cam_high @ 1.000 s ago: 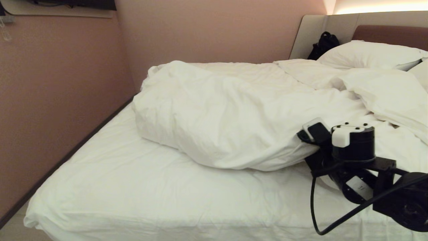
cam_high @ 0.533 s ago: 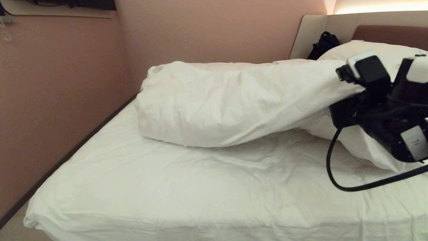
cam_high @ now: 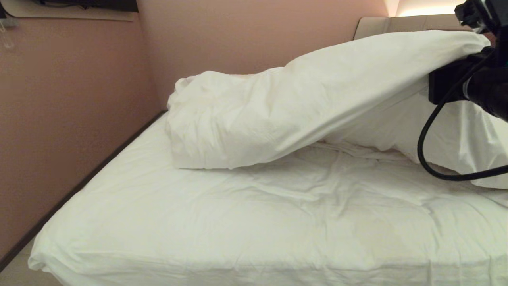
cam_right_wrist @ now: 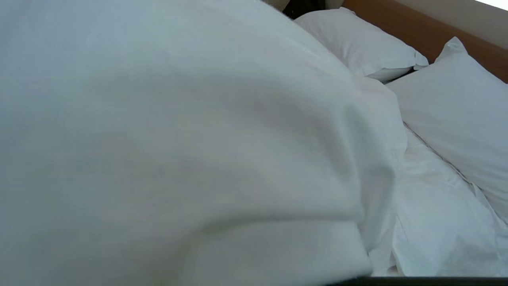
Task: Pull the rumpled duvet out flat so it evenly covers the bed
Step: Flatten the corners of the folded blanket
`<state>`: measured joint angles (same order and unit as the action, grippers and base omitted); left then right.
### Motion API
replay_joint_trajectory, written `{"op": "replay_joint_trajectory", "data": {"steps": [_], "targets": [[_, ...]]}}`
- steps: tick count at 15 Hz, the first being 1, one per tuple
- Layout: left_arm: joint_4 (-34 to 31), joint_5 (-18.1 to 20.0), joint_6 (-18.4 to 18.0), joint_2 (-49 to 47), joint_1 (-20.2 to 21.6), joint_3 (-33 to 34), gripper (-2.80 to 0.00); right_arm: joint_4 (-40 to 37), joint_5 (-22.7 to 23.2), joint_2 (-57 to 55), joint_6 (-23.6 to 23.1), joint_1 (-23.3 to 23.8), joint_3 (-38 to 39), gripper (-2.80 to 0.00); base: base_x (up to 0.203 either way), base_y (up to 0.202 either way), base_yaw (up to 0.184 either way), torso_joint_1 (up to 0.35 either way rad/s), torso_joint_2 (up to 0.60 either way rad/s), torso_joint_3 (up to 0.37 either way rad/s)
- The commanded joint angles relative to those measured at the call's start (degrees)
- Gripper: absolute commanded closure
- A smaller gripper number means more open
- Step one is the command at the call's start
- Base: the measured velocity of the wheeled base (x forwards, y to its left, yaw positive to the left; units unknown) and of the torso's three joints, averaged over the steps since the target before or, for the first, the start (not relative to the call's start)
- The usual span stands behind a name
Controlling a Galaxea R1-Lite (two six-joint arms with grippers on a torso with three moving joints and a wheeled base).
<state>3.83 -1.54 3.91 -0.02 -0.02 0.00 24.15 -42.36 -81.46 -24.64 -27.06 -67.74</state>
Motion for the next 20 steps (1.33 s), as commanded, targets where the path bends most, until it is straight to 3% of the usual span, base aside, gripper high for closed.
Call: {"op": "replay_joint_trajectory", "data": {"steps": [1,7,12,14,16,18,20], "targets": [[0.0,0.0,0.0,0.0,0.0,0.0,0.00,-1.6,-0.3,2.0,-0.1,0.0,-0.4,0.00,0.000,0.000,0.000,0.000,0.00,0.000],[-0.1,0.0,-0.2,0.0,0.0,0.0,0.00,-2.6,0.0,2.1,0.5,1.0,1.2,0.00,0.000,0.000,0.000,0.000,0.00,0.000],[-0.2,1.0,-5.4,-2.3,0.0,0.0,0.00,-2.6,0.3,0.5,3.0,1.4,1.1,0.00,0.000,0.000,0.000,0.000,0.00,0.000],[0.6,2.3,-9.3,-4.6,0.1,0.0,0.00,-2.6,0.4,-0.3,4.7,1.4,1.3,0.00,0.000,0.000,0.000,0.000,0.00,0.000],[1.6,4.5,-7.2,-5.1,0.1,-2.1,0.00,-2.6,0.5,-1.4,7.6,1.4,1.7,0.00,0.000,0.000,0.000,0.000,0.00,0.000],[-1.3,7.1,-2.2,-5.6,0.1,-7.8,0.00,-2.6,1.0,-1.9,8.9,2.2,2.0,0.00,0.000,0.000,0.000,0.000,0.00,0.000],[-1.8,7.4,-1.1,-4.9,0.1,-6.1,0.00,-2.6,2.2,-1.9,10.0,2.7,2.6,0.00,0.000,0.000,0.000,0.000,0.00,0.000]]}}
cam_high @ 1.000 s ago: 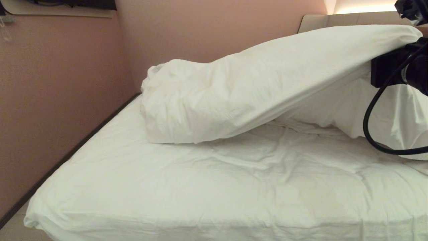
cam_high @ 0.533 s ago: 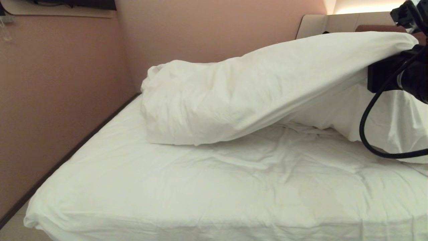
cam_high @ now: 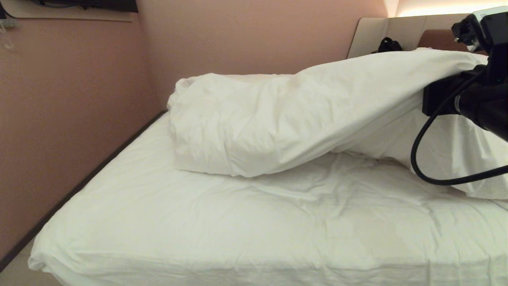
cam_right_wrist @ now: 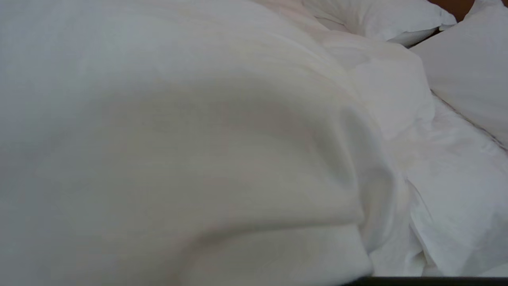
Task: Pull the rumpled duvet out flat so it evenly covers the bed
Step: Flatten the corners of the folded blanket
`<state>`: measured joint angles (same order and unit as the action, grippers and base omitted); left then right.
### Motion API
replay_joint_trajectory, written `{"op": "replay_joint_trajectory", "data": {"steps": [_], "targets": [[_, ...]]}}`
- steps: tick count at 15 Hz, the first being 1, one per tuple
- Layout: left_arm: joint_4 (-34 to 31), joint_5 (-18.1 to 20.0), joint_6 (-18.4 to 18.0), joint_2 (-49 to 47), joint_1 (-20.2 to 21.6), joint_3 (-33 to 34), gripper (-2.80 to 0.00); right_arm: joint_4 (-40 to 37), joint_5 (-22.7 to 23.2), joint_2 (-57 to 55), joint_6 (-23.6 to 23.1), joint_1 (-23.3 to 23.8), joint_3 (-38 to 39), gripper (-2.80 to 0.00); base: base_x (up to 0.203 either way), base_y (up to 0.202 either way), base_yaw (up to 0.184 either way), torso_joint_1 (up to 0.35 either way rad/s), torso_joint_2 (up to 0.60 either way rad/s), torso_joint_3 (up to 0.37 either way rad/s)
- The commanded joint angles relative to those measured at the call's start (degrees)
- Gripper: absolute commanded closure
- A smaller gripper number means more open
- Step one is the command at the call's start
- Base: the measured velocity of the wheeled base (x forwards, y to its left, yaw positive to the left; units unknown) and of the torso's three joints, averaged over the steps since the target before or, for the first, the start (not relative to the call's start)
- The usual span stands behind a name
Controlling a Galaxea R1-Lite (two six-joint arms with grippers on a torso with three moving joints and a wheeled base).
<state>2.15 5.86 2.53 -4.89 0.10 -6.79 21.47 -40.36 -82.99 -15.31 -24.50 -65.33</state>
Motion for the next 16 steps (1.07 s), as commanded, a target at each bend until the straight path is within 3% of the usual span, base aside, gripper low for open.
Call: {"op": "replay_joint_trajectory", "data": {"steps": [1,5,8,10,12,16], "targets": [[-0.3,0.1,0.3,2.6,0.0,2.2,0.00,0.1,0.2,-0.3,0.8,0.2,0.4,0.00,0.000,0.000,0.000,0.000,0.00,0.000],[0.3,-2.8,2.4,4.9,0.0,6.0,0.00,0.1,0.2,0.1,0.9,0.2,0.3,0.00,0.000,0.000,0.000,0.000,0.00,0.000],[0.3,-4.4,9.0,4.8,0.0,6.5,0.00,0.1,0.3,0.2,0.9,0.3,0.2,0.00,0.000,0.000,0.000,0.000,0.00,0.000],[0.3,-4.9,10.8,4.8,0.0,6.7,0.00,0.1,0.3,0.2,0.9,0.4,0.2,0.00,0.000,0.000,0.000,0.000,0.00,0.000],[0.5,-5.6,9.7,4.8,0.0,6.8,0.00,0.2,0.3,0.0,1.0,0.4,0.3,0.00,0.000,0.000,0.000,0.000,0.00,0.000],[1.5,-7.2,-1.5,4.7,0.0,6.8,0.00,0.2,0.9,-0.3,1.0,0.4,0.3,0.00,0.000,0.000,0.000,0.000,0.00,0.000]]}}
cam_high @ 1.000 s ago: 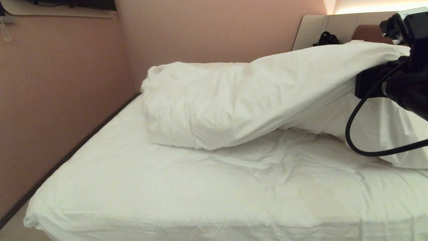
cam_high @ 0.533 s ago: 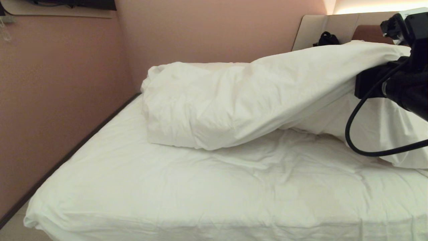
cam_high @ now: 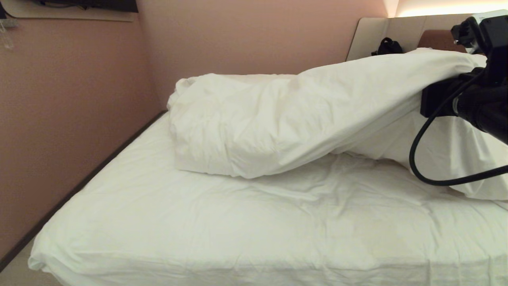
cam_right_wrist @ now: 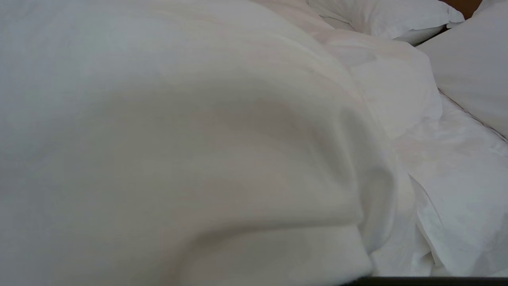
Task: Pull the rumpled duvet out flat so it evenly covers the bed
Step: Flatten the corners of the folded blanket
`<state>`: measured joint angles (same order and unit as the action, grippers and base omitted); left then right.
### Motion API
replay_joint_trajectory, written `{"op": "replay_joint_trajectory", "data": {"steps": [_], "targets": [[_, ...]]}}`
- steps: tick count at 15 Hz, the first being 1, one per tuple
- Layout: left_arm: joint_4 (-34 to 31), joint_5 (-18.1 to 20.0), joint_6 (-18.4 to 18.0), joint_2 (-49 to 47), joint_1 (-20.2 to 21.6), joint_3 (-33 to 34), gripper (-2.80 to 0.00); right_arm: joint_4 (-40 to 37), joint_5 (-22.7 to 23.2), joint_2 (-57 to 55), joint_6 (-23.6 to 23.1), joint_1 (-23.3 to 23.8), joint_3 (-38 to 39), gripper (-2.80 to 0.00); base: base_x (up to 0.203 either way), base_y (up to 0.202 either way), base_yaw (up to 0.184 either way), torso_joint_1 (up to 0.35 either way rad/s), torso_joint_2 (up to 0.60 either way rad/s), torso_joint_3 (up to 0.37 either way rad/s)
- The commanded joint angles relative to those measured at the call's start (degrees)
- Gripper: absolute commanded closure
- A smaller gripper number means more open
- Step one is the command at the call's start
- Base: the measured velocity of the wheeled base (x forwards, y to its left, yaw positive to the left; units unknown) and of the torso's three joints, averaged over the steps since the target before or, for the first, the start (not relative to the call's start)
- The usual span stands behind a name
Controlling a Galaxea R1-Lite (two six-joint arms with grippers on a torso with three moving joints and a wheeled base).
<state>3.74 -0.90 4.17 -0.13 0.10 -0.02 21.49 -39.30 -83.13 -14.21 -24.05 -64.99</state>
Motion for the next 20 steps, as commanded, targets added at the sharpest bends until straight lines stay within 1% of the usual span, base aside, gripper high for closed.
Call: {"op": "replay_joint_trajectory", "data": {"steps": [1,2,4,6,9,10,11,12,13,15,16,18,20], "targets": [[-0.3,-0.6,-4.2,0.0,0.1,0.0,0.00,0.2,-0.1,-0.2,-0.1,0.0,-0.1,0.00,0.000,0.000,0.000,0.000,0.00,0.000],[-0.4,-0.4,-5.9,0.0,0.0,0.0,0.00,0.2,-0.1,-0.2,-0.1,0.0,-0.1,0.00,0.000,0.000,0.000,0.000,0.00,0.000],[-0.3,-0.4,-7.0,0.0,0.0,0.0,0.00,0.2,0.0,-0.2,0.0,0.5,0.0,0.00,0.000,0.000,0.000,0.000,0.00,0.000],[-0.2,-0.3,-6.5,0.0,0.0,0.0,0.00,0.2,1.4,-0.3,0.8,0.7,0.0,0.00,0.000,0.000,0.000,0.000,0.00,0.000],[-1.0,-0.6,-6.6,-0.9,0.1,-0.3,0.00,0.1,1.5,-0.3,1.5,0.8,0.1,0.00,0.000,0.000,0.000,0.000,0.00,0.000],[-1.2,-0.7,-6.0,-2.8,0.1,-2.8,0.00,0.1,1.8,-0.5,1.6,0.9,0.2,0.00,0.000,0.000,0.000,0.000,0.00,0.000],[-1.4,-0.7,-4.3,-6.6,0.1,-7.0,0.00,0.2,2.2,-0.9,1.6,1.2,0.2,0.00,0.000,0.000,0.000,0.000,0.00,0.000],[-1.4,-0.7,-2.5,-11.9,0.0,-10.5,0.00,0.2,2.3,-0.9,2.0,1.2,0.2,0.00,0.000,0.000,0.000,0.000,0.00,0.000],[-1.3,-0.7,-0.9,-19.4,0.0,-13.9,0.00,0.2,2.3,-1.1,2.9,1.1,0.3,0.00,0.000,0.000,0.000,0.000,0.00,0.000],[-0.2,-0.4,1.3,-36.4,-0.1,-20.1,0.00,0.1,2.4,-1.3,4.2,1.3,0.3,0.00,0.000,0.000,0.000,0.000,0.00,0.000],[1.9,-0.1,2.0,-45.0,-0.4,-23.1,0.00,0.1,2.3,-1.4,4.7,1.3,-0.1,0.00,0.000,0.000,0.000,0.000,0.00,0.000],[8.5,0.3,2.9,-60.5,-1.3,-28.5,0.00,0.1,2.3,-1.9,5.1,1.3,-2.4,0.00,0.000,0.000,0.000,0.000,0.00,0.000],[16.5,0.5,2.4,-73.9,-3.1,-32.9,0.00,0.1,2.2,-3.2,5.3,1.6,-7.8,0.00,0.000,0.000,0.000,0.000,0.00,0.000]]}}
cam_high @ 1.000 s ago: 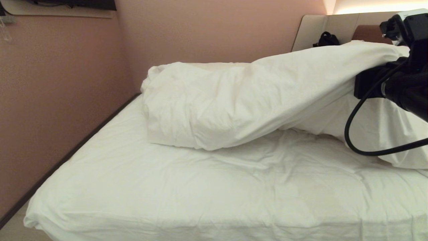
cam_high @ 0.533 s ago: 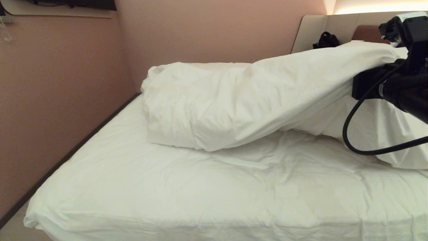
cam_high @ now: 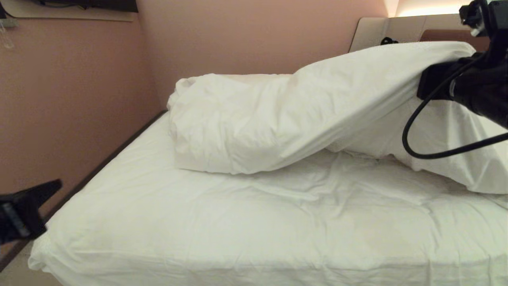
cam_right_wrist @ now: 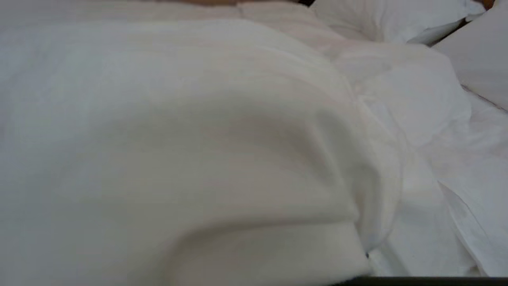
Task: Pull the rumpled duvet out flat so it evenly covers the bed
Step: Flatten the corners of the folded blanket
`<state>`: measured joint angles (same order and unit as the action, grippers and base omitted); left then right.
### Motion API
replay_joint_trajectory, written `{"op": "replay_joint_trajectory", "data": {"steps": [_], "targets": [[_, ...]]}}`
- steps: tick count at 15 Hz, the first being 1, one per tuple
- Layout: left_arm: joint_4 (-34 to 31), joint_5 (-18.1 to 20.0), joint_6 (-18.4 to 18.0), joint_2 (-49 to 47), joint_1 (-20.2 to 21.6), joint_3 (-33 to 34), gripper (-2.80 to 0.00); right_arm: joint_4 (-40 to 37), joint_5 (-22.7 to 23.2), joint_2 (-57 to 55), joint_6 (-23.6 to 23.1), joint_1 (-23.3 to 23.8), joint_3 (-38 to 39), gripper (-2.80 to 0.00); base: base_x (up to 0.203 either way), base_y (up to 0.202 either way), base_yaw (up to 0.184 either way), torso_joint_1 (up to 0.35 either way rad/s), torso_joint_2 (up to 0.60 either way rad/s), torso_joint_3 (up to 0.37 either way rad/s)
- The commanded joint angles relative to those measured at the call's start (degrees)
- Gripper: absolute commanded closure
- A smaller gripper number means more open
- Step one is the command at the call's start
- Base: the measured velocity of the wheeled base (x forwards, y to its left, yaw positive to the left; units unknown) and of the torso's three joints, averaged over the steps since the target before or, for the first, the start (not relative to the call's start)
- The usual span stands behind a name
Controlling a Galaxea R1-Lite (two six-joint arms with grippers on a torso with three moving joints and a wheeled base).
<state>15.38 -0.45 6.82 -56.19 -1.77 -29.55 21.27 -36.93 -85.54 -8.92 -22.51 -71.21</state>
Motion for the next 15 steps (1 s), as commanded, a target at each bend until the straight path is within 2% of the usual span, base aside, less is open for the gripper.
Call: {"op": "replay_joint_trajectory", "data": {"steps": [1,3,5,9,12,15], "targets": [[8.9,0.0,-0.8,-23.2,-2.5,-4.8,0.00,0.3,-0.4,-1.6,0.0,0.4,-3.9,0.00,0.000,0.000,0.000,0.000,0.00,0.000],[18.3,-0.3,-2.6,-34.7,-5.5,-7.3,0.00,-0.1,-0.6,-3.2,0.0,1.2,-7.3,0.00,0.000,0.000,0.000,0.000,0.00,0.000],[26.3,-1.7,-4.5,-45.9,-8.3,-10.7,0.00,-0.2,-0.6,-4.0,0.9,1.4,-6.7,0.00,0.000,0.000,0.000,0.000,0.00,0.000],[37.2,-5.9,-9.5,-63.9,-14.5,-20.7,0.00,-0.3,-0.6,-4.4,4.1,1.9,-6.8,0.00,0.000,0.000,0.000,0.000,0.00,0.000],[42.2,-7.4,-13.2,-70.9,-19.9,-27.5,0.00,-0.2,-0.7,-4.0,4.7,2.1,-6.4,0.00,0.000,0.000,0.000,0.000,0.00,0.000],[45.7,-7.9,-13.4,-70.6,-21.9,-26.8,0.00,-0.3,-0.6,-4.8,5.7,2.4,-5.2,0.00,0.000,0.000,0.000,0.000,0.00,0.000]]}}
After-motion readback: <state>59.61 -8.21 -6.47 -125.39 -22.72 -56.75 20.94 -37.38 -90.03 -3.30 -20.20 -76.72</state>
